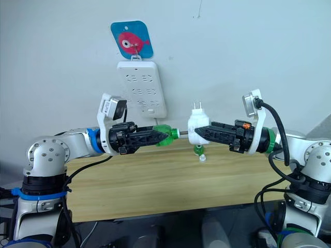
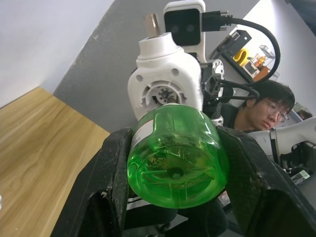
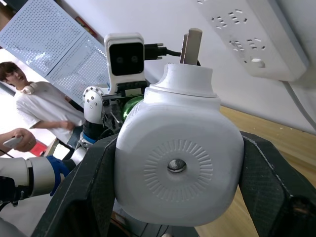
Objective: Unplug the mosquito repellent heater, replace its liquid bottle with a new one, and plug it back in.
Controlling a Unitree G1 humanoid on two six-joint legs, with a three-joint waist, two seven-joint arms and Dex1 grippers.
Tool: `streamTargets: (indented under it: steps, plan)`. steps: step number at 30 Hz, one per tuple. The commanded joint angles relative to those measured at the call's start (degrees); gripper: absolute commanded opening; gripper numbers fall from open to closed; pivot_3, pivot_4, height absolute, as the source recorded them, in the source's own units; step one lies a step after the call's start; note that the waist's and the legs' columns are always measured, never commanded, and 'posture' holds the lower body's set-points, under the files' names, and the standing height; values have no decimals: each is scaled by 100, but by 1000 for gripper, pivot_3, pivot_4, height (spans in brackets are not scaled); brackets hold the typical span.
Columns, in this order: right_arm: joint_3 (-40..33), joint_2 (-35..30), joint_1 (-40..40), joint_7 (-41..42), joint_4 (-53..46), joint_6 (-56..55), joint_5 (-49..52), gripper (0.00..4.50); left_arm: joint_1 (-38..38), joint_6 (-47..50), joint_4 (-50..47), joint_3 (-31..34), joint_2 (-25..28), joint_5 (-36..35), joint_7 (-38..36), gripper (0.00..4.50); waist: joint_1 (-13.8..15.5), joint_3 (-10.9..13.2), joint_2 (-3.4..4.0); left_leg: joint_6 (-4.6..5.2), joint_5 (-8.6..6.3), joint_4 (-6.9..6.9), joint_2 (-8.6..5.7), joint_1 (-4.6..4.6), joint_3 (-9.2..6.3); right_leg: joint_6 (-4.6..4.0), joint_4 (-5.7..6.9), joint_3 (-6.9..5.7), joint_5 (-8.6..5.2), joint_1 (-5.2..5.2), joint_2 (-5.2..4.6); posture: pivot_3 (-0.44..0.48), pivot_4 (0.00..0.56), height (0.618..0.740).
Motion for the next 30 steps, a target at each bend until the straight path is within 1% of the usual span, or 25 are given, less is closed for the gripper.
streamTargets:
  steps: [1,9,23,30]
  plan:
    - [125,-188,15,-148,-59,-298,491,3033,-10,-125,-156,48,-33,-30,-47,2270,1,0,0,0,0,0,0,0,0,0,0,0,0,0,0,-151,155,734]
    - [584,-588,202,-430,-33,-838,1108,3033,35,-167,-176,35,-40,32,-96,2270,6,0,0,0,0,0,0,0,1,0,-1,0,0,0,0,-149,155,734]
    - [1123,-1116,430,-618,-34,-1582,1606,3033,100,-55,-287,11,-22,-164,-184,2270,7,0,-1,0,0,0,1,-1,1,0,-2,0,0,0,0,-149,148,734]
    - [1329,-1294,495,-629,-104,-1788,1892,3033,43,-116,-241,-11,-199,-125,-74,2270,7,-1,-1,0,0,1,1,-1,2,0,-3,1,0,0,1,-152,150,734]
